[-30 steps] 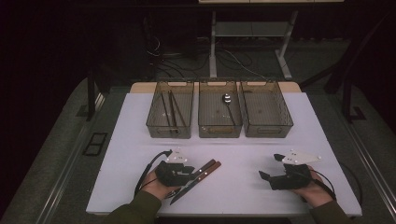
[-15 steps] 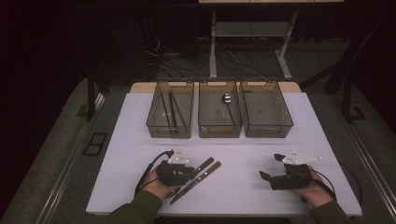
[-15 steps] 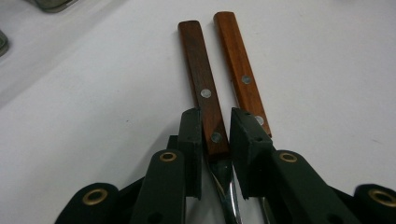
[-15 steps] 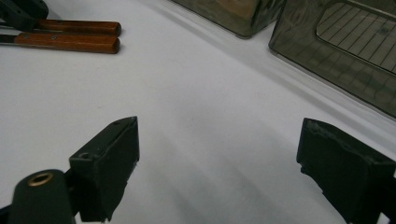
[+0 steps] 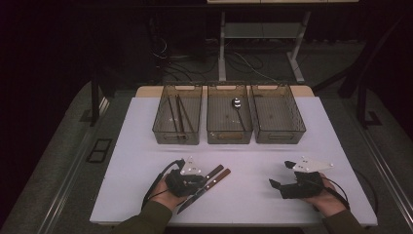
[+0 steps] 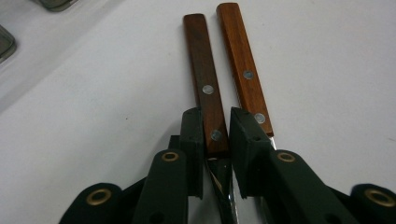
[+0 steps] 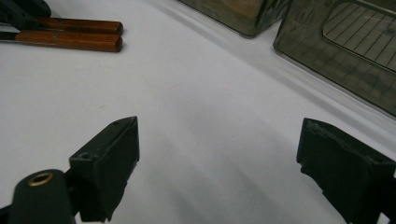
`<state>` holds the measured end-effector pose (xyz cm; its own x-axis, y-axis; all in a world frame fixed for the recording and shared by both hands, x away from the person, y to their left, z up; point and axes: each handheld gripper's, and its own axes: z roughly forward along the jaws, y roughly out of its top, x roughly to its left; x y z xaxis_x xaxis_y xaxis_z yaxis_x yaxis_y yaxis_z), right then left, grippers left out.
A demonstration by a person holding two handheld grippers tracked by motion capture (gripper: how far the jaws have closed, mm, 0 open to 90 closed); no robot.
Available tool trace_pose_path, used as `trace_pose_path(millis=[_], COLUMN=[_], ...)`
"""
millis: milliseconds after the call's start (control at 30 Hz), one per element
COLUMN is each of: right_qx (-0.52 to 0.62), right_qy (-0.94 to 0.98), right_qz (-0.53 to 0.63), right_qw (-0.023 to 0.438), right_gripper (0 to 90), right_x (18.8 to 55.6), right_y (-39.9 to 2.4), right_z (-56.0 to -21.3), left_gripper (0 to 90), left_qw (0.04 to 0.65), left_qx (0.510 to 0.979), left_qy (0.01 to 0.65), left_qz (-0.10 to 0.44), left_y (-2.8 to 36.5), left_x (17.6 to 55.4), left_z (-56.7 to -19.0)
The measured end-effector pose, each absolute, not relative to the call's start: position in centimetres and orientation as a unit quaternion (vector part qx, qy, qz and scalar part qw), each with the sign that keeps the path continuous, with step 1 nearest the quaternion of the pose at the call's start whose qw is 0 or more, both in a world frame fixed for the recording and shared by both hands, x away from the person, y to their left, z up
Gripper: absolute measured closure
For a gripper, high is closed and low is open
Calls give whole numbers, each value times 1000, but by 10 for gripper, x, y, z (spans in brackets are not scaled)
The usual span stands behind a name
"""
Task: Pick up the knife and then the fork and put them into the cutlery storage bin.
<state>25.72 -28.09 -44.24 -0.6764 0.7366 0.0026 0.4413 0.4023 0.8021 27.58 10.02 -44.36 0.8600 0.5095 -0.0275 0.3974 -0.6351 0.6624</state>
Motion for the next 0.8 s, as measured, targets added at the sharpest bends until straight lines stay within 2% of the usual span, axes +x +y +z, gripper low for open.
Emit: trace_pose_path(millis=[233, 467, 800], right_qx=[362, 363, 358], right_qy=[815, 815, 815], right_qz=[415, 415, 418], right_qw=[181, 181, 179], right_gripper=[132, 132, 137], right_x=[257, 257, 257], right_y=[-284, -284, -284], right_z=[-441, -441, -441], left_gripper=[747, 752, 768], left_qw=[342, 348, 343], left_qx=[907, 904, 911], left_qy=[230, 233, 226], left_qz=[85, 79, 40], left_y=[101, 102, 106], left_x=[277, 278, 289], left_z=[-443, -444, -441])
